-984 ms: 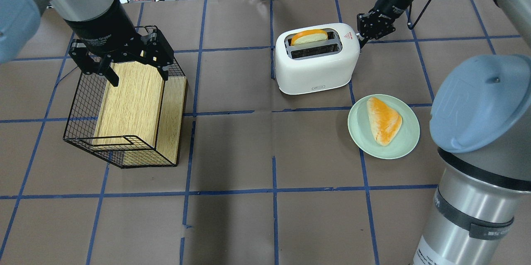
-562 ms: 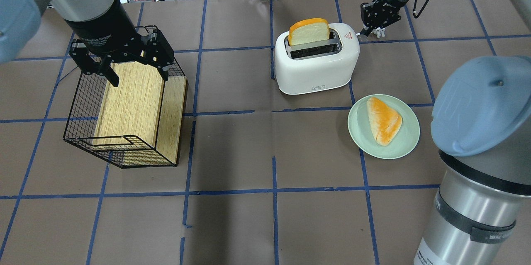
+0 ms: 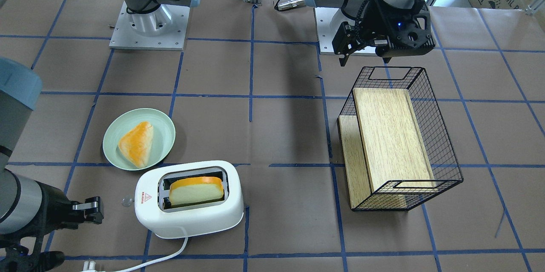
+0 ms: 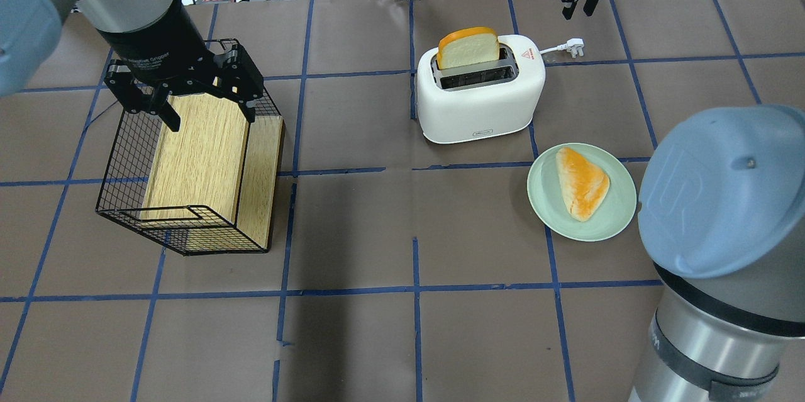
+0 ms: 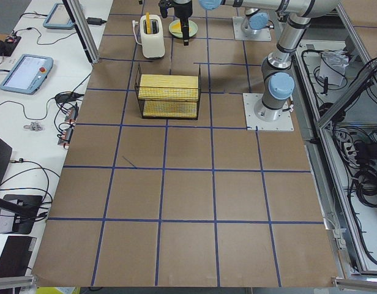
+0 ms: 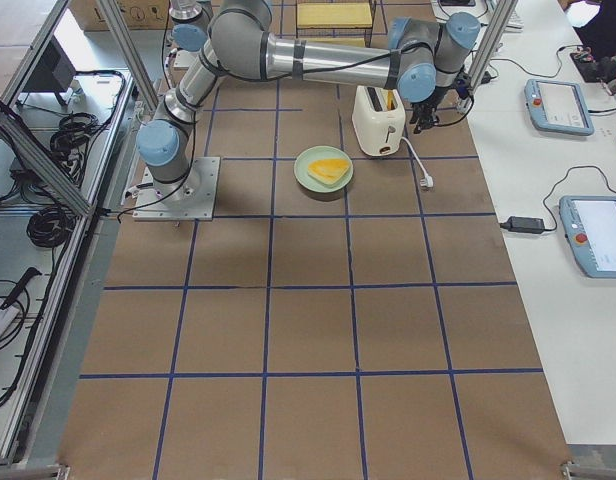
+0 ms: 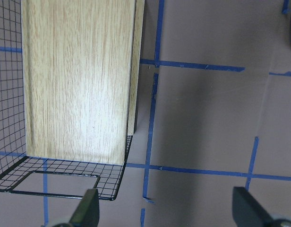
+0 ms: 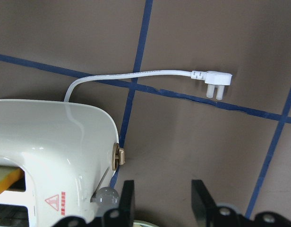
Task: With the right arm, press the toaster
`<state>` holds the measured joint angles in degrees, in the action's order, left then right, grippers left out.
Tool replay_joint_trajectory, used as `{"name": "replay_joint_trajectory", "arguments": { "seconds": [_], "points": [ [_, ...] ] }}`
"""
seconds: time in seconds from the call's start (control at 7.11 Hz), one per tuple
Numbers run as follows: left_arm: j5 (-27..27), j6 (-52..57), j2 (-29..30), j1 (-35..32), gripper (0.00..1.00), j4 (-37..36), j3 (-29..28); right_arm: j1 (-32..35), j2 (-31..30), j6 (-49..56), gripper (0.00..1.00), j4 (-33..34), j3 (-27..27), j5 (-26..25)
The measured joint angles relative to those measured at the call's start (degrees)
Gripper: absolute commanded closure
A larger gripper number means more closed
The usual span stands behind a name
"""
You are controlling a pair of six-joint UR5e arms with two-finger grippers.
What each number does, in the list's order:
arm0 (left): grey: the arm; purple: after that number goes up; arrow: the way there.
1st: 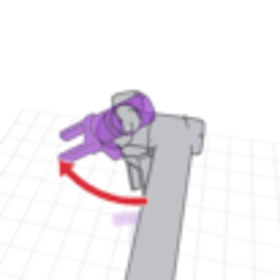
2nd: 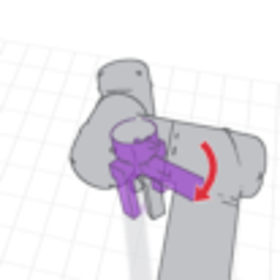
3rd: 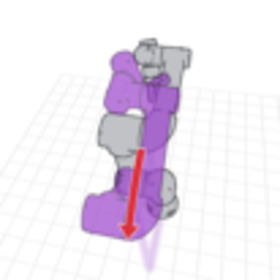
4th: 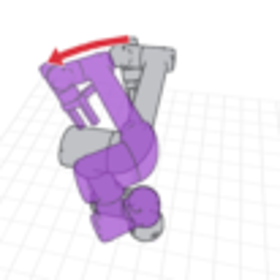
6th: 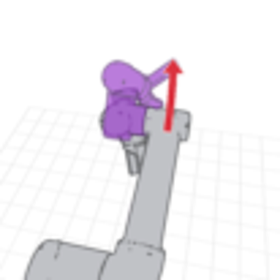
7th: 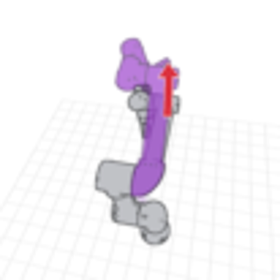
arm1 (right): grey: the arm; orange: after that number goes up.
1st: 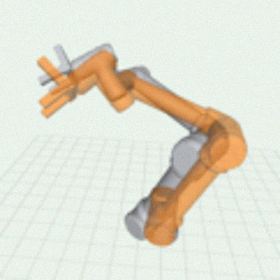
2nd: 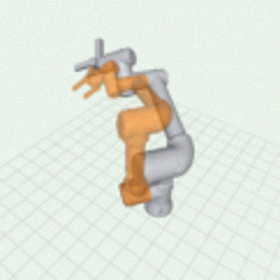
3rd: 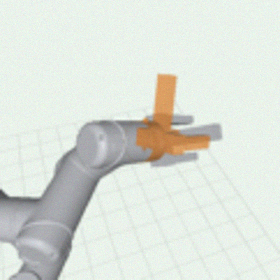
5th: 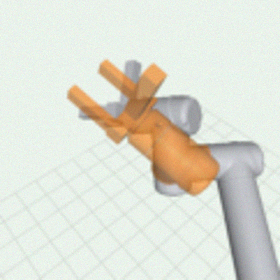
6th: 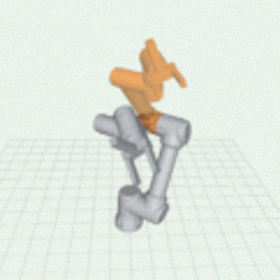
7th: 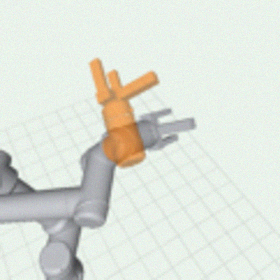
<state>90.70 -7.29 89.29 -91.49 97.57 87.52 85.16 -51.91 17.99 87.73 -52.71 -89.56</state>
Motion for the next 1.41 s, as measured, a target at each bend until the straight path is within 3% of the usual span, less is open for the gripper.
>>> {"name": "replay_joint_trajectory", "arguments": {
  "seconds": [0.56, 0.84, 1.27, 1.41],
  "points": [
    [0.00, 0.00, 0.01, 0.00, 0.00, 0.07, -0.01, 1.91, -3.99, 1.10, 0.00, -0.93, -0.06, -1.95],
    [0.00, 0.00, 0.00, 0.00, 0.00, 0.08, -0.03, 3.65, -11.47, 0.81, 0.00, -4.73, -4.00, -1.95],
    [0.00, 0.00, -0.03, 0.00, 0.00, 0.06, -0.07, 4.19, -29.72, 0.39, 0.00, 2.05, -27.51, -1.57],
    [0.00, 0.00, -0.03, 0.00, 0.00, 0.05, -0.06, 4.21, -32.97, -0.07, 0.00, 2.97, -31.49, -1.65]
  ]
}}
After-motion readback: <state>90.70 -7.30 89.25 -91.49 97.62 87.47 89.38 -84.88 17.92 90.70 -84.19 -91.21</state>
